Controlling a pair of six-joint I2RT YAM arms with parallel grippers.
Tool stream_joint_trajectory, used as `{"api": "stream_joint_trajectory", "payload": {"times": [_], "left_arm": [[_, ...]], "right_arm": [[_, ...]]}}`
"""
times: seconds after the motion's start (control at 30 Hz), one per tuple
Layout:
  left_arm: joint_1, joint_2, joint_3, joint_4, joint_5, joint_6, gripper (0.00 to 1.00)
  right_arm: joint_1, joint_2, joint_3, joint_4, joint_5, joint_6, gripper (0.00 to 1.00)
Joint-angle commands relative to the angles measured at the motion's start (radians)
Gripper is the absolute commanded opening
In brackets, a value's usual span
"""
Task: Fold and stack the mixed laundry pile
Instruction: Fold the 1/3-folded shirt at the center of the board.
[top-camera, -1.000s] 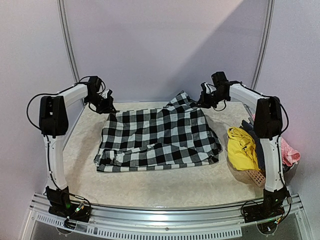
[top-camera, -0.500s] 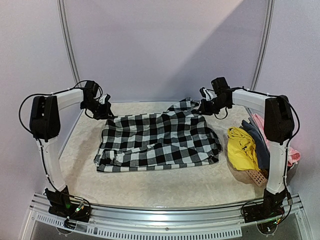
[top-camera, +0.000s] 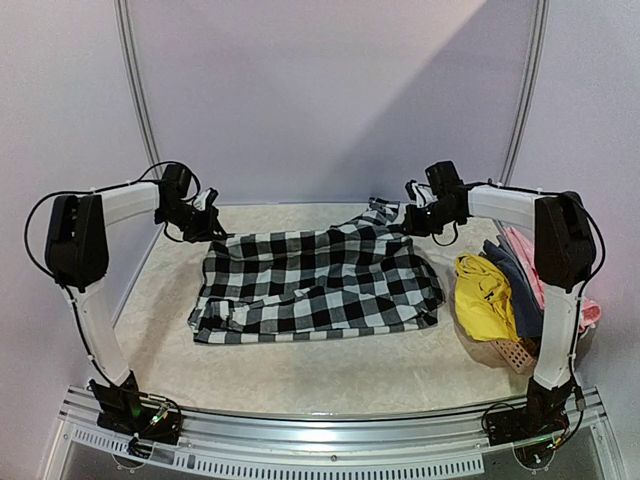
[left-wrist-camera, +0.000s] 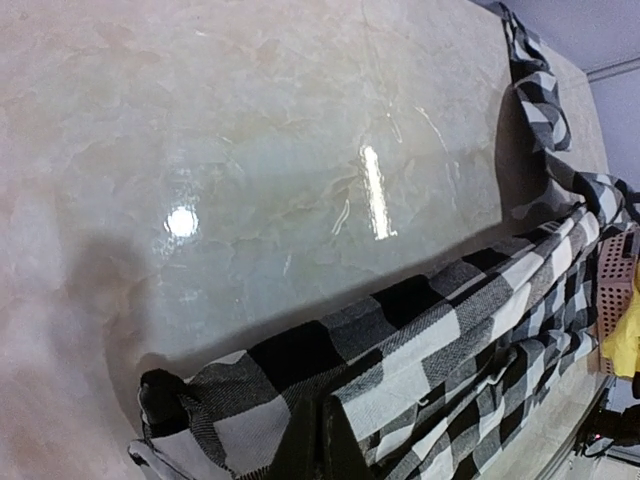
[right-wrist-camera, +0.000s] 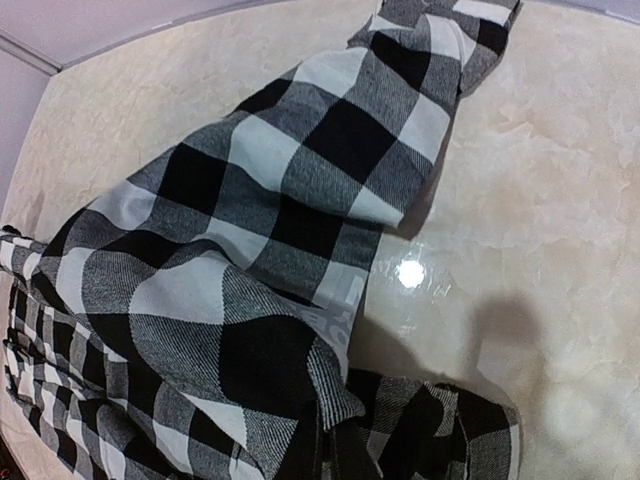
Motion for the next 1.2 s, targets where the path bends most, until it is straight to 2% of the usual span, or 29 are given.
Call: {"api": "stream_joint_trajectory", "payload": {"times": [0.0,0.1,0.2,0.47,0.6,0.7,0.83,1.0,1.17], "left_arm": [[-0.002,-0.082,-0.135,0.058,-0.020,-0.006,0.00],[-0.015,-0.101,-0.227,0.110,-0.020,-0.031,0.01],[-0.034,-0.109,-0.278,0.120,-0.046,-0.045,0.06],[-0.047,-0.196,-0.318,0.098,-0.113,-0.075,0.41],[-0.045,-0.219,-0.280,0.064,-0.147,-0.103,0.52],[-0.046,-0.190,-0.214,0.022,-0.163,-0.123,0.56],[-0.047,-0.135,-0.126,-0.009,-0.159,-0.153,0.63],[-0.056,-0.052,-0.022,-0.045,-0.127,-0.183,0.64],[-0.061,-0.020,0.021,-0.075,-0.121,-0.198,0.64]], "right_arm": [[0.012,-0.047,-0.079,0.023,0.035,0.057,0.03],[0.018,-0.037,-0.123,0.036,0.043,0.102,0.04],[0.018,-0.024,-0.144,0.037,0.053,0.136,0.07],[0.017,-0.005,-0.089,-0.064,-0.008,0.156,0.30],[0.017,-0.025,-0.026,-0.080,-0.065,0.153,0.40],[0.017,-0.022,0.044,-0.072,-0.056,0.163,0.53],[0.018,0.074,0.194,-0.082,-0.025,0.184,0.70],[0.006,0.279,0.447,-0.158,0.040,0.240,0.72],[-0.027,0.422,0.590,-0.132,0.025,0.356,0.72]]}}
